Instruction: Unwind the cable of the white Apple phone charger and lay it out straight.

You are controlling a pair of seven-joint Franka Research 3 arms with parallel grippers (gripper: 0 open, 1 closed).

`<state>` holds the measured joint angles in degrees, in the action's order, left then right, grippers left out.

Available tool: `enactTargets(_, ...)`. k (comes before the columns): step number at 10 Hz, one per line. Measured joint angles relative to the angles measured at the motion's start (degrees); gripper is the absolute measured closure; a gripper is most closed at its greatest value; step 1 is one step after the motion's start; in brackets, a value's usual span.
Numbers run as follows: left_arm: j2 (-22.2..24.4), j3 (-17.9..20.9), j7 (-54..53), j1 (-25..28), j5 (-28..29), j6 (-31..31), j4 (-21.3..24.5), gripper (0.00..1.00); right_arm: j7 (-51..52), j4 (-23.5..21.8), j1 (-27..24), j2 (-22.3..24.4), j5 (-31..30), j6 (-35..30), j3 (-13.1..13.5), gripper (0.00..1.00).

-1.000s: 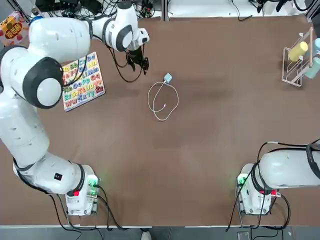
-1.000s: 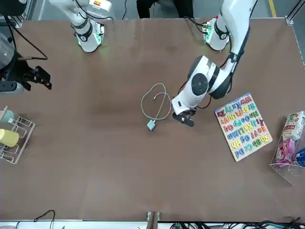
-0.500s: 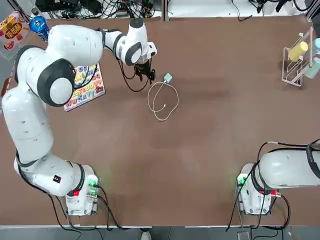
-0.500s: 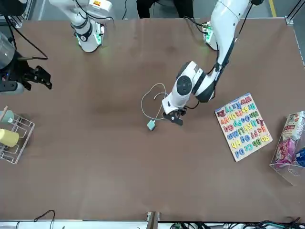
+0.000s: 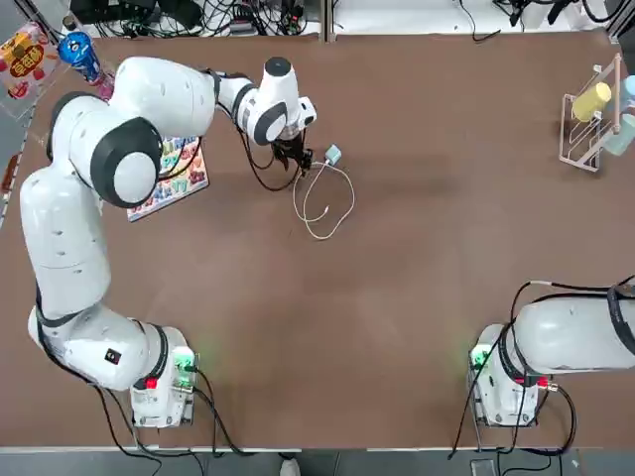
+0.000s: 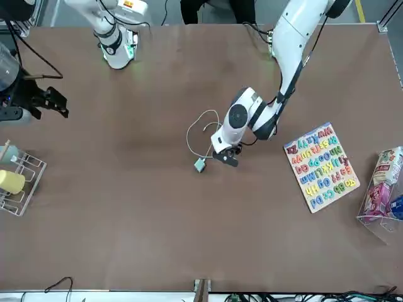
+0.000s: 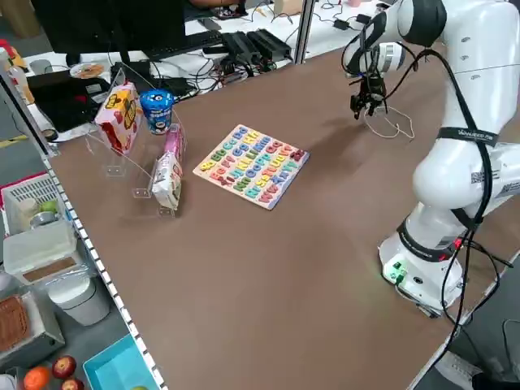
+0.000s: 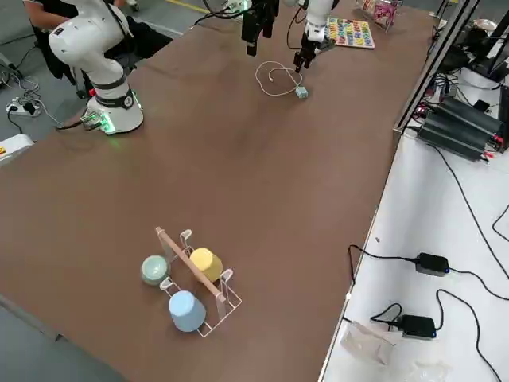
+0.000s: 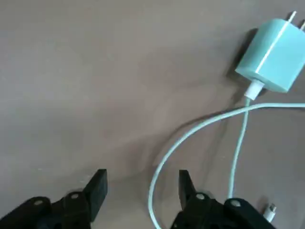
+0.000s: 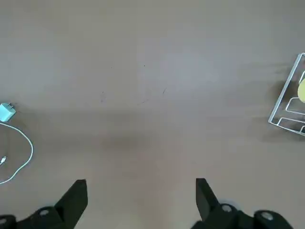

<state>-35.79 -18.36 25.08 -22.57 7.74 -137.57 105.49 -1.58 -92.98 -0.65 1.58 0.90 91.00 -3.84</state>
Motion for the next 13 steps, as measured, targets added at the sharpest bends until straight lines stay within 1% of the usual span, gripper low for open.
enactTargets(1, 0.0, -0.02, 0.33, -0.35, 0.01, 0.0, 0.0, 0.37, 0.0, 0.0, -0.01, -0.02, 0.0, -0.01, 0.01, 0.0)
enactTargets(4, -0.74, -0.03, 2.18, -1.65, 0.09, 0.03, 0.07, 0.41, 0.0, -0.01, -0.07, -0.1, 0.0, -0.03, 0.03, 0.0)
enactTargets(6, -1.64, 0.06, 2.27, -1.45, 1.17, 0.02, 0.07, 0.42, 0.0, -0.01, -0.11, -0.2, 0.0, -0.02, 0.04, 0.0)
enactTargets(7, -1.84, 0.11, 2.27, -1.24, 1.41, 0.02, 0.06, 0.46, 0.0, 0.0, -0.13, -0.24, 0.0, -0.02, 0.05, 0.0)
enactTargets(8, -1.87, 0.11, 2.27, -1.33, 1.45, 0.02, 0.05, 0.52, 0.0, -0.01, -0.14, -0.26, 0.0, -0.03, 0.06, 0.0)
enactTargets(9, -1.87, 0.07, 2.27, -1.47, 1.52, 0.01, -0.02, 0.62, 0.0, 0.0, -0.14, -0.27, 0.0, -0.03, 0.06, 0.0)
enactTargets(10, -1.86, 0.07, 2.28, -1.4, 1.57, 0.0, -0.24, 0.67, 0.0, -0.01, -0.15, -0.27, 0.0, -0.03, 0.06, 0.0)
enactTargets(11, -1.86, 0.08, 2.28, -1.31, 1.62, 0.01, -0.49, 0.76, 0.0, -0.01, -0.18, -0.27, 0.0, -0.03, 0.07, 0.0)
enactTargets(12, -1.85, 0.07, 2.29, -1.34, 1.62, 0.03, -0.55, 0.81, 0.0, -0.01, -0.2, -0.29, 0.0, -0.03, 0.07, 0.0)
enactTargets(13, -1.85, 0.06, 3.27, -1.43, 1.63, 0.12, -0.55, 0.91, -0.02, -0.01, -0.21, -0.37, 0.0, -0.03, 0.07, 0.0)
